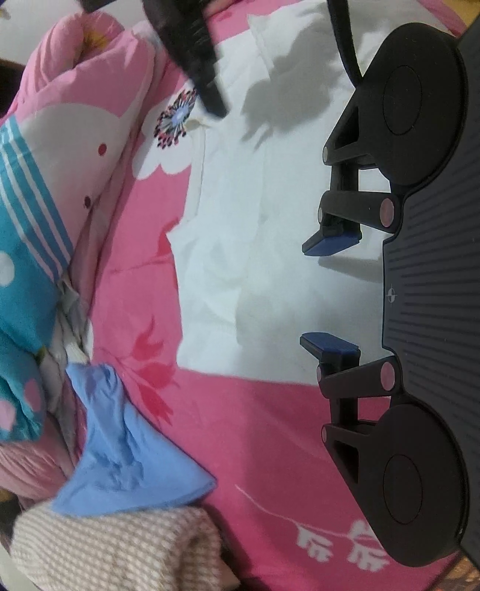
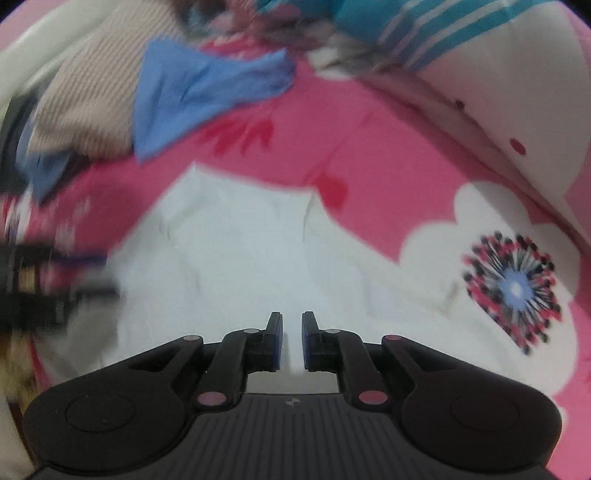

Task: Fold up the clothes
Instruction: 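Move both tools back over the folded white sweatshirt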

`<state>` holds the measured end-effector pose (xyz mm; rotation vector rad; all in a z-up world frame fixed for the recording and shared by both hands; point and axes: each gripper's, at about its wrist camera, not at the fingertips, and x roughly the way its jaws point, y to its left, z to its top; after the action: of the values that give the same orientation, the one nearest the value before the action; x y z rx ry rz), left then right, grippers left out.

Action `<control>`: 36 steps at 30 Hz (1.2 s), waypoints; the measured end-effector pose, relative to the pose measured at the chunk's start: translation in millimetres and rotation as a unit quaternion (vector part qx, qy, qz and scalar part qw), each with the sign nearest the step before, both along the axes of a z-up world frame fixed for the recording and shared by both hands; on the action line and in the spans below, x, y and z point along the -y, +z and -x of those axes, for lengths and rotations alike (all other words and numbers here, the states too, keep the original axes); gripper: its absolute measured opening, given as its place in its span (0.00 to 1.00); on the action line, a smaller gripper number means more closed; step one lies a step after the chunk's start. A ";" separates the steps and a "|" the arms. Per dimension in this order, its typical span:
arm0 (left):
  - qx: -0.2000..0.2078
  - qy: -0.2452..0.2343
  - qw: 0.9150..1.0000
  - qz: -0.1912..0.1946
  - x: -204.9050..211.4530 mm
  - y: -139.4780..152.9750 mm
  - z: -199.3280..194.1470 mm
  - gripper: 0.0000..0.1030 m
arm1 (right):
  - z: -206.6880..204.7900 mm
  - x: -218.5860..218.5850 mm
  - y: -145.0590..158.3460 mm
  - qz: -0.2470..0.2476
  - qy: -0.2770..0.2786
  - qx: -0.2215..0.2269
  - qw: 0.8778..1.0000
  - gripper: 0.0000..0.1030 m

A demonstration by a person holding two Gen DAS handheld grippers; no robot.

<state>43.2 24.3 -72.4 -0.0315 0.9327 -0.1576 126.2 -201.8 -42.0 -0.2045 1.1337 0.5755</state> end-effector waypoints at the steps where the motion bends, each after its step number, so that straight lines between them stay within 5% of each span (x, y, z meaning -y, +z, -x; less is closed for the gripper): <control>1: 0.000 -0.006 1.000 -0.001 3.5 -1.4 -2.3 0.44 | 6.9 -0.2 -2.5 0.012 0.029 -0.004 0.999 0.11; 6: -0.010 -0.019 1.000 -0.019 15.8 -10.6 -14.1 0.44 | 23.5 -16.4 -18.1 0.033 0.127 -0.006 0.991 0.16; 16: -0.018 -0.017 0.999 -0.034 20.4 -18.9 -21.9 0.45 | 19.1 -30.7 -46.8 0.039 0.183 -0.022 0.982 0.15; 18: -0.019 -0.014 0.999 -0.035 21.0 -19.9 -21.8 0.45 | 18.0 -27.5 -45.7 0.028 0.178 -0.025 0.983 0.02; 27: -0.016 -0.010 0.999 -0.046 24.0 -19.1 -23.0 0.45 | 8.1 -13.9 -23.0 0.004 0.123 0.007 0.992 0.01; 31: -0.019 -0.008 0.999 -0.050 25.3 -22.0 -25.1 0.46 | 8.6 -22.7 -47.1 0.038 0.130 -0.006 0.991 0.01; 36: -0.021 -0.011 0.998 -0.054 25.9 -22.9 -25.3 0.46 | 19.7 0.4 -30.0 0.024 0.041 -0.004 0.999 0.06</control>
<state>68.6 -1.6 -95.2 0.0761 0.9827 -0.1269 106.5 -202.2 -72.0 -0.2908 1.1520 0.6219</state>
